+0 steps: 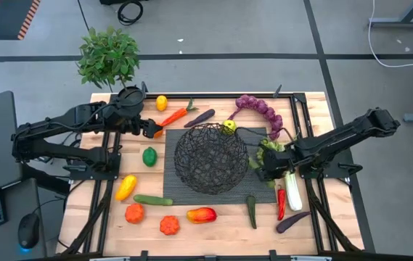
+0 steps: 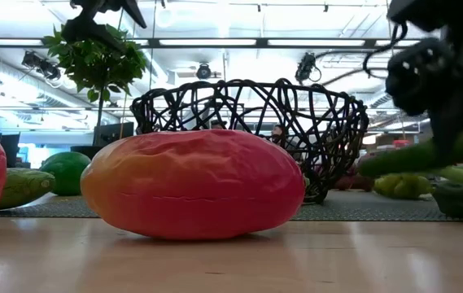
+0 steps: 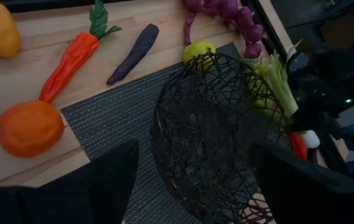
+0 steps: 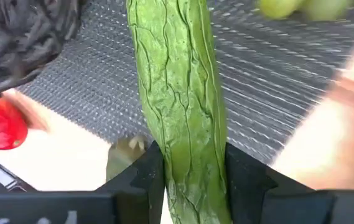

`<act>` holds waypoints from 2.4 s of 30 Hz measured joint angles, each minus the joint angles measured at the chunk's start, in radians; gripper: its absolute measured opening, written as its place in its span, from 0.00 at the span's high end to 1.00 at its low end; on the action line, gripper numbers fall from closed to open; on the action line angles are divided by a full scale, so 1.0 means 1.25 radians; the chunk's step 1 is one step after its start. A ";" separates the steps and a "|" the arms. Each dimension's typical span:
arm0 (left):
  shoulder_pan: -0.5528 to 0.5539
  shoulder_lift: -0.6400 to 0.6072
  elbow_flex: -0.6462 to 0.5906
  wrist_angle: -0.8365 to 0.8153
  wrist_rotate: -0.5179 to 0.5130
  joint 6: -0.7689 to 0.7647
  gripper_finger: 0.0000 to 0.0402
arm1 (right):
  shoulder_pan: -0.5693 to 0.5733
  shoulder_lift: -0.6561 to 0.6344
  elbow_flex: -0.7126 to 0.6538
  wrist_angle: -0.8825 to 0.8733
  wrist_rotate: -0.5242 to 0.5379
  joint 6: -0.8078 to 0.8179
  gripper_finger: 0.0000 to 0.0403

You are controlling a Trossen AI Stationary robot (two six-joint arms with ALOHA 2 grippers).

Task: Build produce basket
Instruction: Put the right cucumber into the black basket, then put the lime into the black basket

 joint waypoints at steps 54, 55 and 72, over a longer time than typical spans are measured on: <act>0.013 0.120 -0.001 -0.360 0.049 -0.030 0.23 | -0.144 0.189 0.325 0.138 0.118 -0.263 0.29; 0.013 0.134 -0.001 -0.358 0.049 -0.030 0.23 | -0.146 0.187 0.325 0.138 0.116 -0.270 0.28; -0.030 0.335 -0.009 -0.351 0.099 -0.043 0.23 | -0.207 0.088 0.325 0.079 0.126 -0.410 0.27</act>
